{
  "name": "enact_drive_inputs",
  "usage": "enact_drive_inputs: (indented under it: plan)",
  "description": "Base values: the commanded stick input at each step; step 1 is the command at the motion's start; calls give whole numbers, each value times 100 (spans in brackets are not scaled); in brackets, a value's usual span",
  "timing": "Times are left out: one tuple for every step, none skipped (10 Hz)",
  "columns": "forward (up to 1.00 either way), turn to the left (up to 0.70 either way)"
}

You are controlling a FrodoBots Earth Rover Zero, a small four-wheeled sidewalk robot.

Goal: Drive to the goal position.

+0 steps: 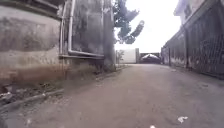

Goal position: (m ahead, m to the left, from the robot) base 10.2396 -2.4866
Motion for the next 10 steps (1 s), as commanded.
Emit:
enact_drive_inputs:
  plan:
    - [50,-28]
    - [50,-5]
    - [16,0]
    - [0,0]
    - [0,0]
    - [0,0]
    - [0,0]
    - [0,0]
    - [0,0]
    - [0,0]
